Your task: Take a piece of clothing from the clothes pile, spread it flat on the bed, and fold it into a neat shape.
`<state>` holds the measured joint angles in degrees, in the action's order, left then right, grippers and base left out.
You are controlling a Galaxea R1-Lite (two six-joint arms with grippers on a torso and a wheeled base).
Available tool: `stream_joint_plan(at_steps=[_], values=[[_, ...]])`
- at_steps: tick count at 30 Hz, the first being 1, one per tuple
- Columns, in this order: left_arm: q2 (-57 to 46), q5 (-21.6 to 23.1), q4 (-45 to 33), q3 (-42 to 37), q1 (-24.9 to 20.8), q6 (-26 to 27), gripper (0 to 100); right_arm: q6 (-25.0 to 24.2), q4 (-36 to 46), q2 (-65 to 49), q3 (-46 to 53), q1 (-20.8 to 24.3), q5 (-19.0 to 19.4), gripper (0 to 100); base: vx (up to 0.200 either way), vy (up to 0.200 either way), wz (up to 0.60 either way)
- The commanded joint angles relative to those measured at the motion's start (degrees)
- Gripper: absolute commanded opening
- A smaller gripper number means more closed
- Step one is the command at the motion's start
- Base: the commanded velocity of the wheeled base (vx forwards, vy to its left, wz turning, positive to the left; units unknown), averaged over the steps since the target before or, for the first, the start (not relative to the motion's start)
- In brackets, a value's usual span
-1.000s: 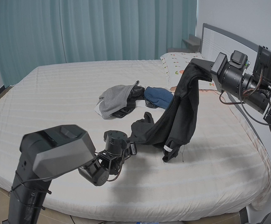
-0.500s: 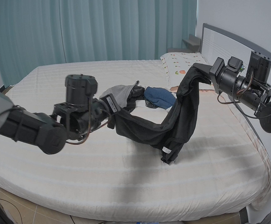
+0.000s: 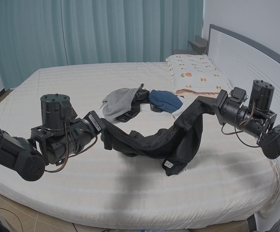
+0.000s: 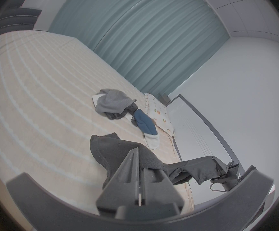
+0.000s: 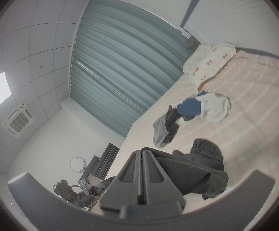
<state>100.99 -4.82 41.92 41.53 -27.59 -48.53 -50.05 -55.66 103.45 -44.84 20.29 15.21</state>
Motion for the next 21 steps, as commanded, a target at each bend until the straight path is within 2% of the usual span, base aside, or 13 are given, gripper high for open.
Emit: stream_joint_plan(at_steps=[1, 5, 14, 21], values=[[0.4, 0.5, 0.4, -3.9, -0.8, -1.3, 0, -2.1, -2.8, 3.4, 3.1, 1.0, 0.3, 0, 0.000, 0.000, 0.00], [0.7, 0.8, 0.4, -5.1, -2.9, -1.4, 0, -2.0, -4.5, 5.3, 3.9, 2.0, -0.4, 0, 0.000, 0.000, 0.00], [0.3, 0.9, 0.4, -8.1, -4.7, -1.5, 0, -1.9, -5.1, 4.0, 5.8, 2.0, -0.4, 0, 0.000, 0.000, 0.00], [-0.9, 1.0, 0.4, -8.8, -5.4, -1.5, 0, -1.9, -5.1, 4.1, 5.8, 2.2, -0.4, 0, -0.200, 0.000, 0.00]])
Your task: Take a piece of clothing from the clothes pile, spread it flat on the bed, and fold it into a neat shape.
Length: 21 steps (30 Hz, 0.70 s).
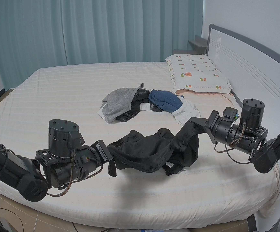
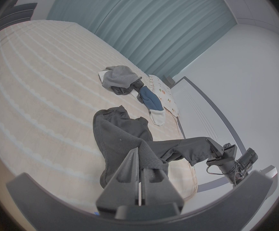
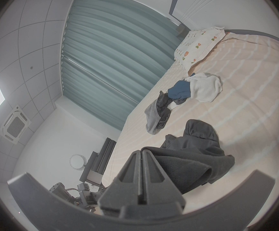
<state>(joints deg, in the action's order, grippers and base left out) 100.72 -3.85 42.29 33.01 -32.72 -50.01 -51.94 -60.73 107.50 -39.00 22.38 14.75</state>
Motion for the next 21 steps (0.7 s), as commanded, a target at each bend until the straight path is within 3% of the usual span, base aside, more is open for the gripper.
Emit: stream_joint_plan(at_steps=[1, 13, 16, 21], values=[[-0.5, 0.2, 0.0, -0.3, -0.2, 0.0, 0, 0.0, 0.0, 0.2, 0.0, 0.1, 0.0, 0, -0.200, 0.000, 0.00], [-0.3, 0.8, 0.1, 0.6, 0.4, -0.2, 0, 0.3, 0.0, 0.3, 0.0, 0.0, -0.1, 0, -0.017, 0.000, 0.00], [-0.4, 0.8, 0.0, 1.3, 0.8, -2.6, 0, 0.2, 0.0, 0.2, 0.1, 0.0, -0.1, 0, 0.000, 0.000, 0.00], [-0.9, 1.1, 0.1, 1.4, 1.4, -3.9, 0, 0.2, 0.0, 0.2, 0.1, 0.1, -0.2, 0, 0.000, 0.200, 0.00]])
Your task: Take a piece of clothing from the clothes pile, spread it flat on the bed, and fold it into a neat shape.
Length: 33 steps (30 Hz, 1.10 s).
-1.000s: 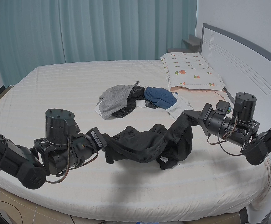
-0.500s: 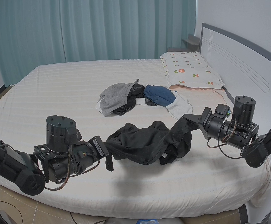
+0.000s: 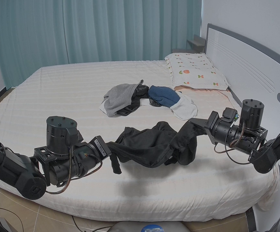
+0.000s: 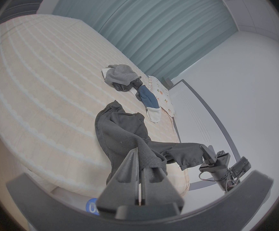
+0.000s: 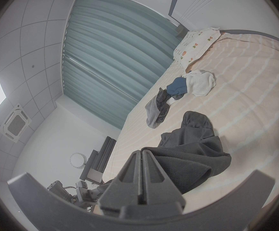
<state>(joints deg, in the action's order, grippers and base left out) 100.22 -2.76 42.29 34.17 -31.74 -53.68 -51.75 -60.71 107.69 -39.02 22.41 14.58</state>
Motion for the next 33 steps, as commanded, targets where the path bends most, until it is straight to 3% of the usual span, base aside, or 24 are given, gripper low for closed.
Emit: stream_joint_plan(at_steps=[1, 7, 14, 33], values=[[-0.5, 0.0, 0.1, 0.2, 0.5, -0.2, 0, 0.0, 0.0, 0.0, 0.1, 0.1, 0.0, 0, 0.000, 0.200, 0.00], [-1.1, 0.0, 0.1, 0.2, 0.6, -0.1, 0, 0.1, 0.1, -0.3, 0.1, 0.1, -0.3, 0, 0.000, 0.200, 0.00], [-1.4, 0.0, 0.1, 0.2, 0.9, -0.1, 0, 1.0, 0.1, 0.2, 0.0, 1.1, -3.9, 0, 0.000, 0.200, 0.00], [-2.5, 0.0, 0.2, 0.5, 2.3, 0.0, 0, 1.0, -0.1, -0.6, -0.2, 0.9, -4.1, 0, 0.000, 0.200, 0.00]])
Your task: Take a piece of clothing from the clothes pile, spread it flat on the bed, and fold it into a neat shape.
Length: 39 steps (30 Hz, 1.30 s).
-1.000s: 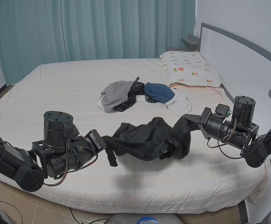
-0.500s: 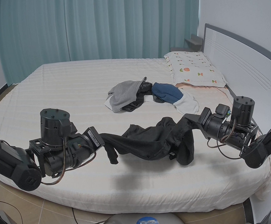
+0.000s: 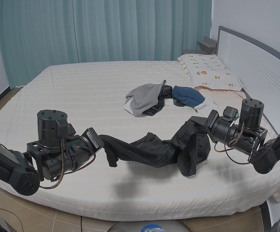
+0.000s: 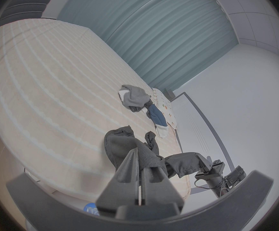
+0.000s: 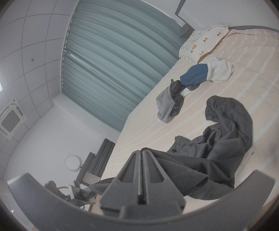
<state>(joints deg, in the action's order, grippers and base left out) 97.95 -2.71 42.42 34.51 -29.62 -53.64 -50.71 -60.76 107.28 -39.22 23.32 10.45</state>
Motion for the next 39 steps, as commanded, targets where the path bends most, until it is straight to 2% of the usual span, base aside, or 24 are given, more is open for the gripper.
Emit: stream_joint_plan(at_steps=[1, 39], values=[[-0.3, 0.0, 0.0, 0.1, 0.2, 0.0, 0, 0.0, -0.1, -0.1, 0.0, 0.0, 0.0, 0, 0.000, 0.200, 0.00], [-2.2, 0.2, -0.2, 0.5, 1.8, 0.4, 0, 0.0, 0.0, -2.9, 0.4, -0.3, 0.0, 0, 0.000, 0.200, 0.00]])
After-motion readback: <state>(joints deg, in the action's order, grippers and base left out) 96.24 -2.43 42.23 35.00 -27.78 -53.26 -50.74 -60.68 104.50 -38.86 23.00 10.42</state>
